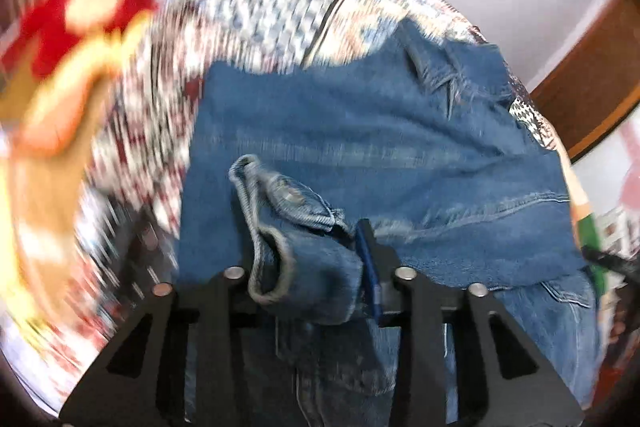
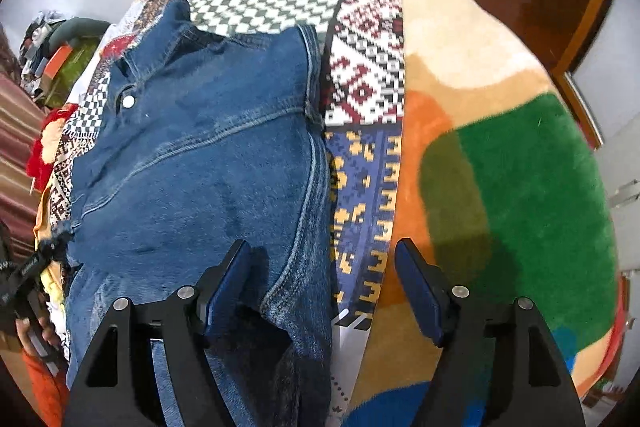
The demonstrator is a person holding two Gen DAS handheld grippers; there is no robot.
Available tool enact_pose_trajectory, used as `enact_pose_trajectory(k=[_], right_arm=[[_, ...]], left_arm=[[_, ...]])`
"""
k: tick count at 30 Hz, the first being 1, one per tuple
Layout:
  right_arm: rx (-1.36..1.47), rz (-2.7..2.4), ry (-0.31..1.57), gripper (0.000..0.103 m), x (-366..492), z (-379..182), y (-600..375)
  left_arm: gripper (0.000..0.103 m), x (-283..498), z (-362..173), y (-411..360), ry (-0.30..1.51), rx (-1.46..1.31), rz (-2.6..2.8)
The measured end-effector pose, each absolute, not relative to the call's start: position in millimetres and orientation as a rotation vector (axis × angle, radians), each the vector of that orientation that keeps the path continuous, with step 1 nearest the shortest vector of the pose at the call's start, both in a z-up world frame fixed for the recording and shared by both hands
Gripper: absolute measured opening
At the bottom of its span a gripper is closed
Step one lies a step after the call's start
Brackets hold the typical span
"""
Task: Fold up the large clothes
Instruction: 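Grasp the jacket hem with the left gripper and fold it toward the collar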
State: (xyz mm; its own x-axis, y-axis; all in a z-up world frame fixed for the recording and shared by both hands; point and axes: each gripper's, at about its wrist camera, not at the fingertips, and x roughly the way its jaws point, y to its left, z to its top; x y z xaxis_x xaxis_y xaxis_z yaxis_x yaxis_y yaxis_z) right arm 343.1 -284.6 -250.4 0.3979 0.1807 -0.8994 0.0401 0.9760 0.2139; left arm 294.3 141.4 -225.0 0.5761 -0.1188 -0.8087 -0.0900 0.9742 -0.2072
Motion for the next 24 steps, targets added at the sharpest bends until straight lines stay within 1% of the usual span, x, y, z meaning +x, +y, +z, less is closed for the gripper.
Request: enact_pose_trajectory(k=[5,8,10,13,16,24], right_arm=[[0.209,0.113,1.114,0.072,346,-232,-280],[0.219,0.13,1.081,0.072,350,-219,-275],[0.227,0.133,1.068,0.072,354,-212,-274],[0.225,0.144,1.053,0.072,360,-205,-269],[0.207,0.157,1.05,0.072,366,-204,-260],[0.168,0.179,1.173,0.072,380,-246,-236]], left_arm=[[0.028,312,-164,126,0.818,-0.115,-0.011],[0.028,313,-113,120,0.665,-0.103,-0.025],[0.028,314,-90,120,0.597,-0.101,-0.027],[0.028,314,-70,122,0.531,-0.084,-0.032],[0.028,320,-80,132,0.566,-0.061,-0.023],[0.029,338,-187,176,0.868,-0.114,0.021]])
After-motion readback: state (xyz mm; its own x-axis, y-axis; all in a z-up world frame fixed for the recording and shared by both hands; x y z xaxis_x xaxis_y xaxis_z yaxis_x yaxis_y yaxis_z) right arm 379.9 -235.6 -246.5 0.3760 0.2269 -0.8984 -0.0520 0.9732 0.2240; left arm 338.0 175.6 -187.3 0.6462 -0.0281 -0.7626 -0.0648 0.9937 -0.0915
